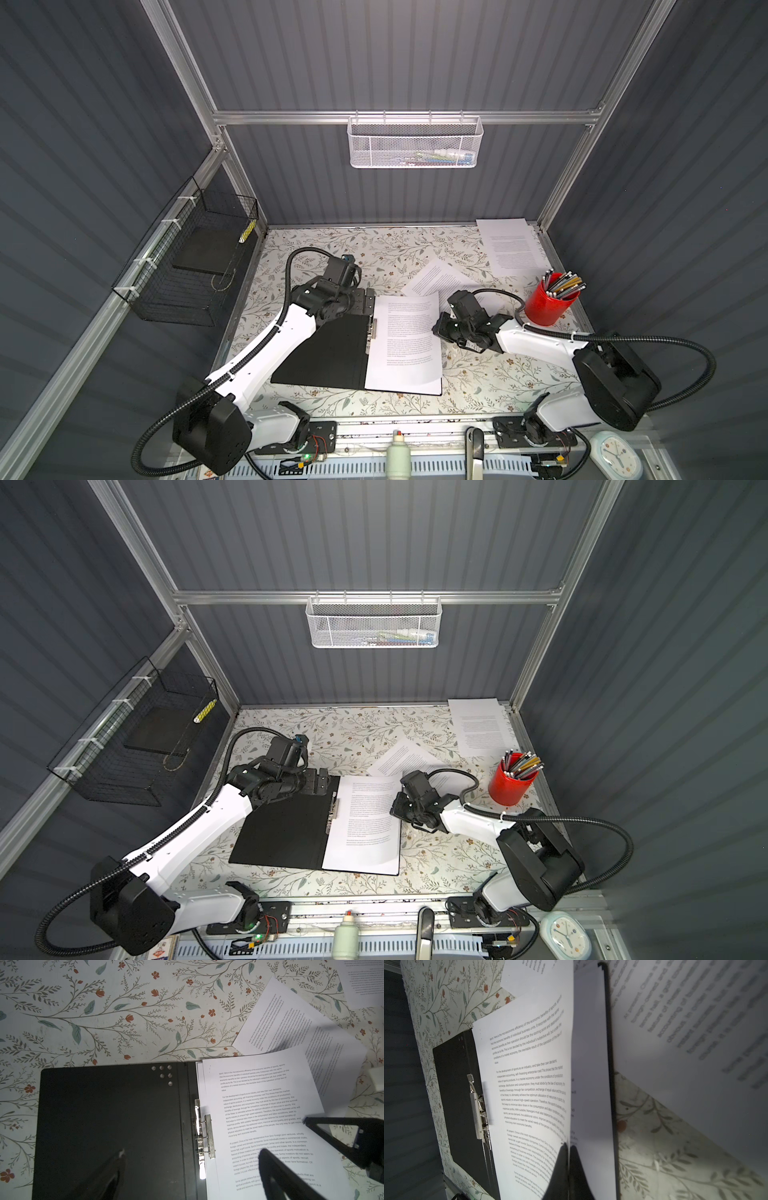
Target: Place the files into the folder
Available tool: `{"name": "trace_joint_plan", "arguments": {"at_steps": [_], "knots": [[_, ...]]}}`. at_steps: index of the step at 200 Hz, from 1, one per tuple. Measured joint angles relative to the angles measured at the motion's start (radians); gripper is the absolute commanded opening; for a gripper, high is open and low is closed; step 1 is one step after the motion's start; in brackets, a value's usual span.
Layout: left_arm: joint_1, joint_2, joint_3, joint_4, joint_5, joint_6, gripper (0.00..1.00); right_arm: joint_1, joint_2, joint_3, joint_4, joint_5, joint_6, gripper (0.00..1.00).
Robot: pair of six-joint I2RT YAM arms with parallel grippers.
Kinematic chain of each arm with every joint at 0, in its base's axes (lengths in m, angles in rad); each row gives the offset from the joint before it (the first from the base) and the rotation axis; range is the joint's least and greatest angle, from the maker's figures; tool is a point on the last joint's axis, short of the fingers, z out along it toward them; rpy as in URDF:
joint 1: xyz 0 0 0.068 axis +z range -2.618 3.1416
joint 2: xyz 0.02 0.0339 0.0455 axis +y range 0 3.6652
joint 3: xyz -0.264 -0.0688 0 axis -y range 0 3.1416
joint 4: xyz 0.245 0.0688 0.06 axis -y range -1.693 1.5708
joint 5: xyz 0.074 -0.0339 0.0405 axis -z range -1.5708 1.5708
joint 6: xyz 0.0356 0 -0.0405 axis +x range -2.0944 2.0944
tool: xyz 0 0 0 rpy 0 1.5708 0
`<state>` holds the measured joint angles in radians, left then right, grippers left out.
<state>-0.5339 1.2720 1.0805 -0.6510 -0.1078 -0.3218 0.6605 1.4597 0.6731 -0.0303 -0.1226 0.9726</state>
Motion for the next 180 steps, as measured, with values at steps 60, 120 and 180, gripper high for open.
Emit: {"name": "trace_joint_plan", "arguments": {"at_steps": [60, 120, 180], "knots": [[0.000, 0.000, -0.001, 0.000, 0.011, 0.000, 1.00, 0.043, 0.016, 0.000, 0.008, 0.038, 0.077, 0.00], [0.000, 0.000, -0.001, 0.000, 0.016, 0.000, 1.00, 0.063, 0.041, 0.000, 0.008, 0.045, 0.115, 0.00], [0.000, 0.000, -0.001, 0.000, 0.024, 0.000, 1.00, 0.076, 0.041, 0.000, 0.009, 0.052, 0.140, 0.00]]}}
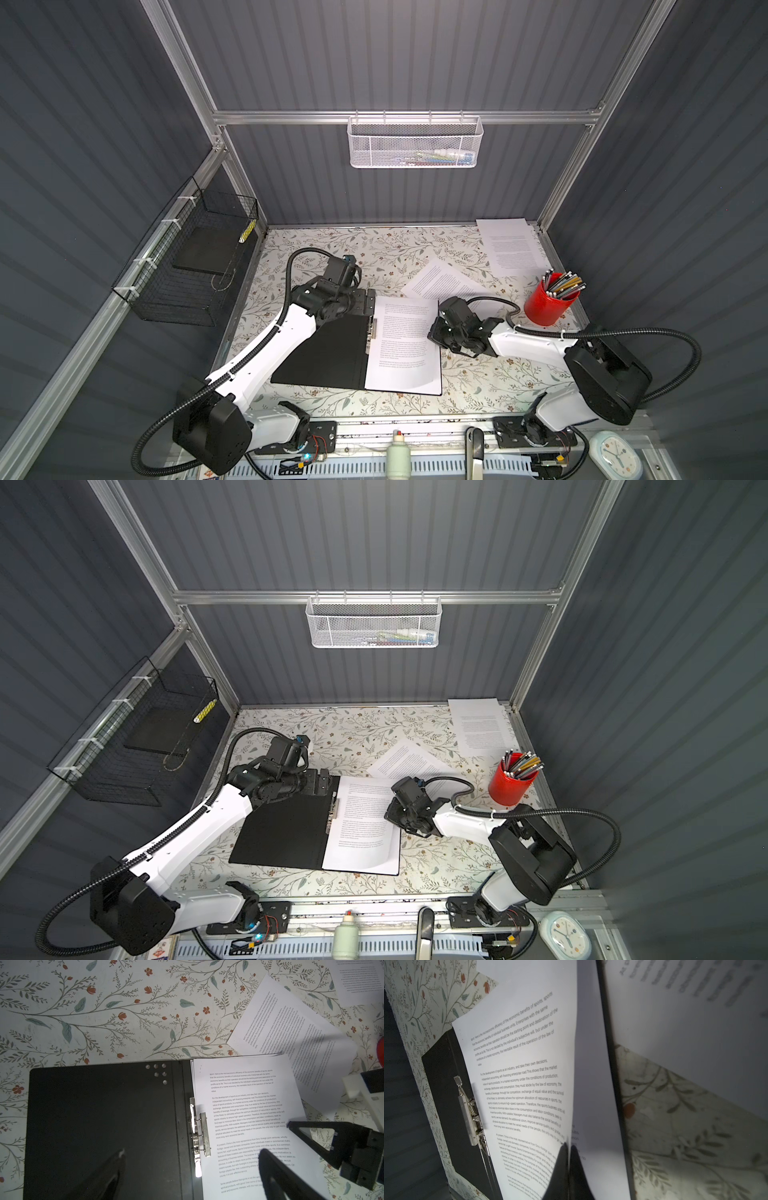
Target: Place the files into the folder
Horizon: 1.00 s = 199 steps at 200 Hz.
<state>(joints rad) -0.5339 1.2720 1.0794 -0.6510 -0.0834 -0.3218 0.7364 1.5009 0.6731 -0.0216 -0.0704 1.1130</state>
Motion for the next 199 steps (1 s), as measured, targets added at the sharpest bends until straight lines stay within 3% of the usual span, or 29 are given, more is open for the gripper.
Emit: {"name": "trace_joint_plan", "arguments": {"at_steps": [59, 100, 144, 199], "knots": [[0.000, 0.000, 0.000, 0.000, 0.006, 0.000, 1.00, 0.013, 0.000, 0.000, 0.000, 0.004, 0.012, 0.00], [0.000, 0.000, -0.005, 0.000, 0.007, 0.000, 1.00, 0.015, 0.002, 0.000, 0.003, 0.006, 0.017, 0.14], [0.000, 0.000, -0.008, 0.000, 0.010, 0.000, 1.00, 0.024, 0.004, 0.001, 0.006, 0.010, 0.024, 0.39], [0.000, 0.000, -0.008, 0.000, 0.010, 0.000, 1.00, 0.041, -0.005, 0.010, -0.008, 0.015, 0.005, 0.78]]}}
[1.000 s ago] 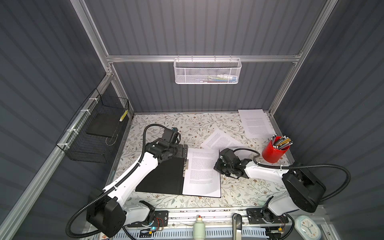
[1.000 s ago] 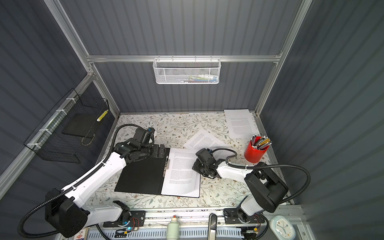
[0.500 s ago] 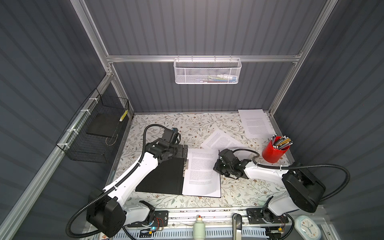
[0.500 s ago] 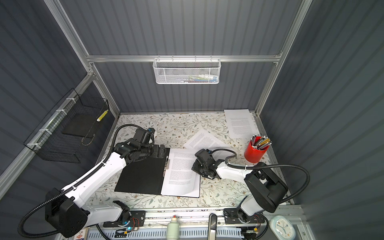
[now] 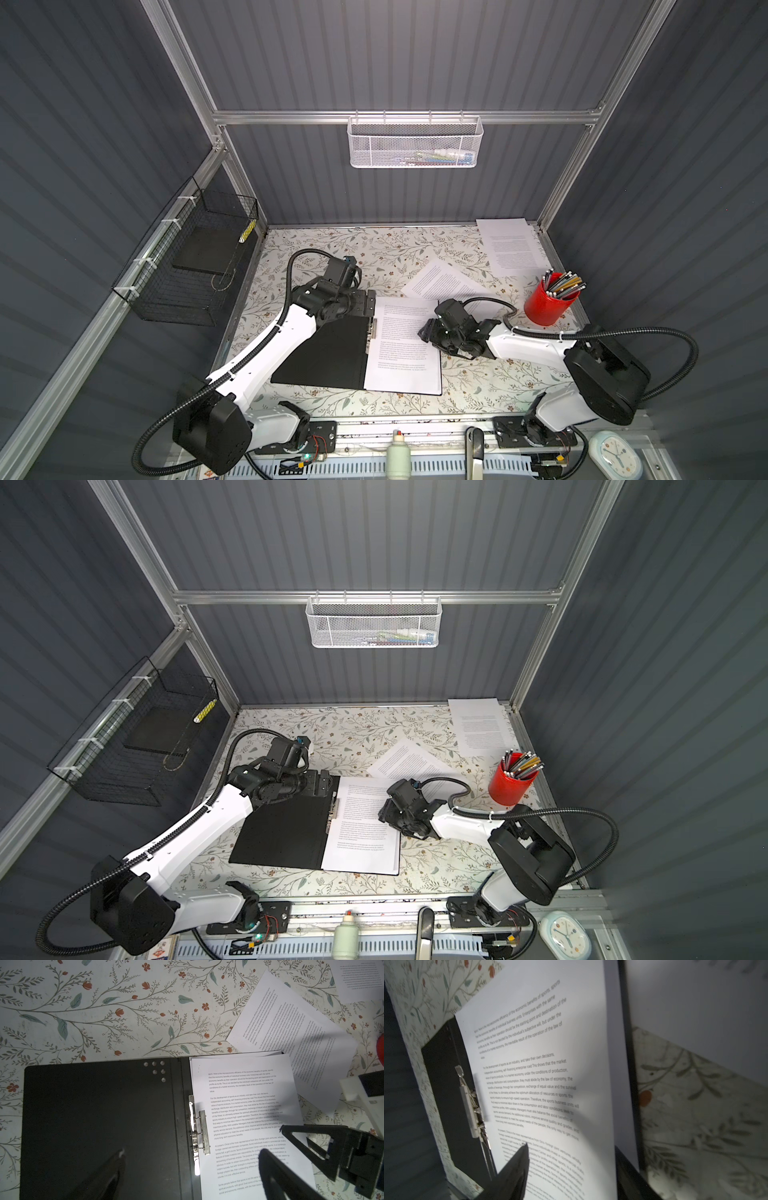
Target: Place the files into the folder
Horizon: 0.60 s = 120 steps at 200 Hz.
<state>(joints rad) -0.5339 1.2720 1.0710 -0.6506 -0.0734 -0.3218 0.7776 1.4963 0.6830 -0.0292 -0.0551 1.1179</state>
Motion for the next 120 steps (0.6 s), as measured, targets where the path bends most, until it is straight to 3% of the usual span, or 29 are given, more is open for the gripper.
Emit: {"name": "trace_joint_plan", "arguments": {"at_steps": [38, 82, 120], "knots": [[0.000, 0.004, 0.000, 0.001, 0.027, 0.001, 1.00, 0.001, -0.018, 0.032, -0.049, 0.004, -0.015, 0.99], [-0.001, 0.061, 0.042, 0.000, 0.108, 0.000, 1.00, -0.021, -0.077, 0.090, -0.181, 0.031, -0.107, 0.99], [-0.067, 0.181, 0.146, 0.024, 0.148, -0.019, 1.00, -0.192, -0.097, 0.187, -0.280, 0.032, -0.269, 0.99]]}}
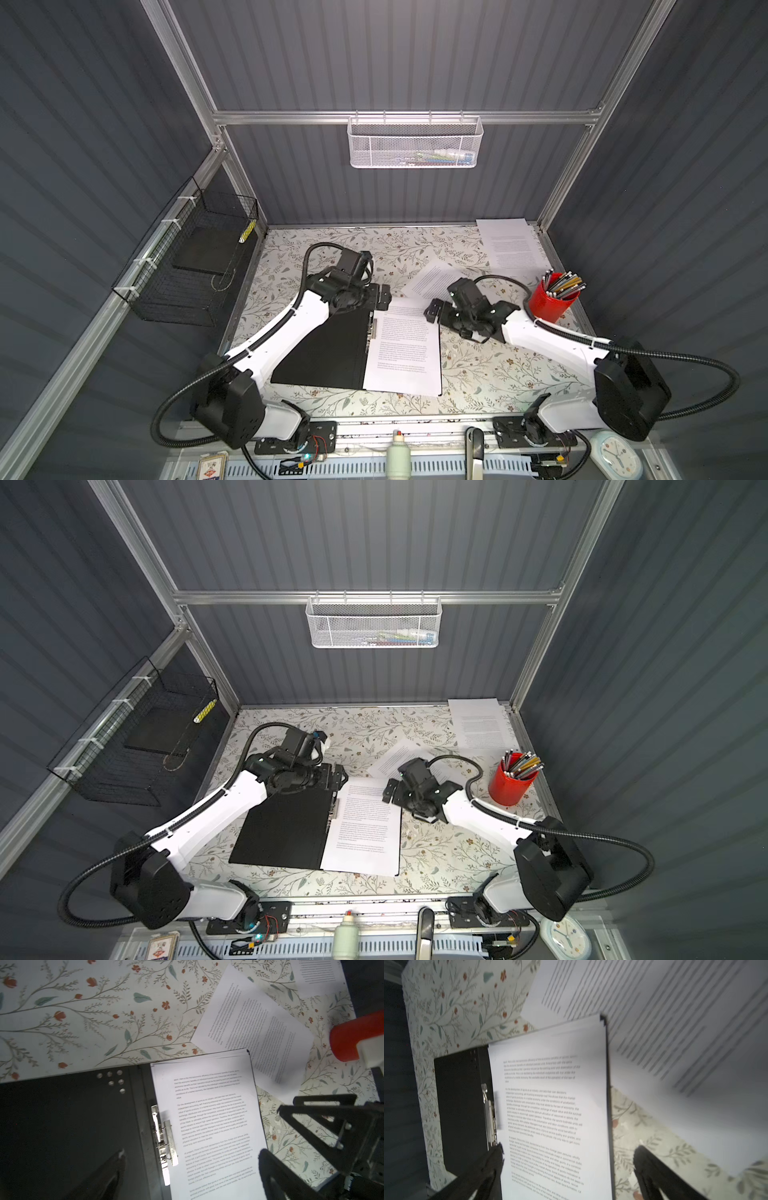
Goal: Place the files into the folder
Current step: 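Draw both grippers back toward the loose sheets beyond the folder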
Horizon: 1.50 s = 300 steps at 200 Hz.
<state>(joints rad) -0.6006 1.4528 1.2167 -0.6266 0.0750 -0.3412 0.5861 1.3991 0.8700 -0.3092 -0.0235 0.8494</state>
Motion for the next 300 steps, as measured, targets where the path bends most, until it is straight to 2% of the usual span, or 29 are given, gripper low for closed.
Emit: {"name": "trace_joint_plan", "arguments": {"at_steps": [23, 46, 86, 126, 161, 244, 300], "knots": [[-0.061, 0.127, 0.088, 0.026, 0.016, -0.032, 1.00, -0.148, 0.036, 0.066, -0.047, -0.022, -0.098, 0.99], [-0.093, 0.277, 0.192, 0.048, 0.043, -0.071, 1.00, -0.281, 0.143, 0.153, -0.087, -0.029, -0.190, 0.99], [-0.097, 0.521, 0.386, 0.070, 0.080, -0.116, 1.00, -0.399, 0.301, 0.227, -0.108, -0.077, -0.274, 0.99], [-0.097, 0.718, 0.567, 0.062, 0.103, -0.127, 1.00, -0.464, 0.380, 0.264, -0.112, -0.109, -0.308, 0.99], [-0.096, 0.827, 0.669, 0.040, 0.111, -0.127, 1.00, -0.508, 0.425, 0.312, -0.133, -0.116, -0.333, 0.99], [-0.056, 0.921, 0.768, 0.011, 0.133, -0.127, 1.00, -0.572, 0.518, 0.406, -0.183, -0.111, -0.381, 0.99], [-0.026, 0.995, 0.888, -0.005, 0.147, -0.108, 1.00, -0.587, 0.559, 0.463, -0.219, -0.142, -0.412, 0.99]]}}
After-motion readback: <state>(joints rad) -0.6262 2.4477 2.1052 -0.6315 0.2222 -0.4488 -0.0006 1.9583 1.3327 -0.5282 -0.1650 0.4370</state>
